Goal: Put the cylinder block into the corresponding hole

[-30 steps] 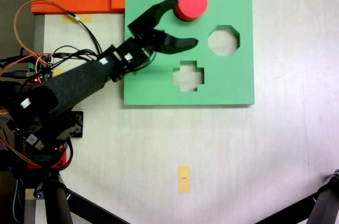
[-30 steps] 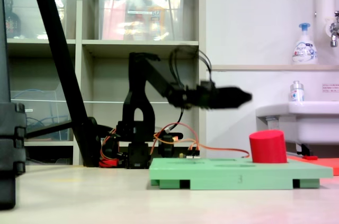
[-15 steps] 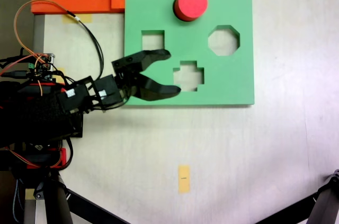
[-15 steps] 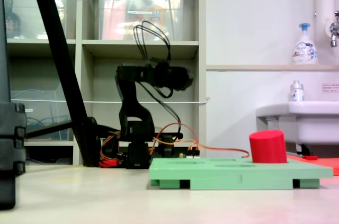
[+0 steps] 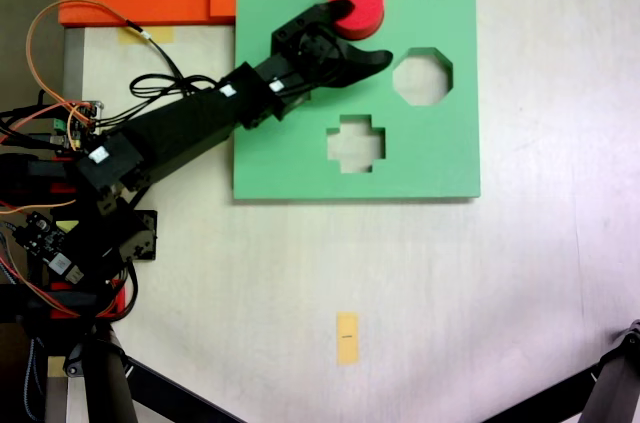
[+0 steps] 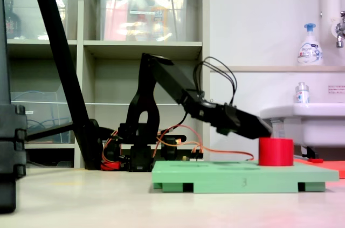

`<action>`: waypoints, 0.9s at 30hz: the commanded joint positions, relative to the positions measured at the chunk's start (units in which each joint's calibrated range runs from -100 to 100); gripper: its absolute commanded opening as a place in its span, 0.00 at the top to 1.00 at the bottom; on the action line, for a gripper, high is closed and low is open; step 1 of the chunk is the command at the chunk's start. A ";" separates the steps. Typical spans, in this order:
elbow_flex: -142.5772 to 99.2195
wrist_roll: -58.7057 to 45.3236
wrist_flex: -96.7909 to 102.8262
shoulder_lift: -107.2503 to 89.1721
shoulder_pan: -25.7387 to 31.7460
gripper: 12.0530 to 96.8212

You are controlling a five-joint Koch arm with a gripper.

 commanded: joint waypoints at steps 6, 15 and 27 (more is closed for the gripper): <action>6.64 -0.05 4.04 8.34 1.27 0.48; -3.43 0.00 3.85 -19.03 -1.42 0.48; -10.01 -13.38 -36.02 -79.51 -17.53 0.63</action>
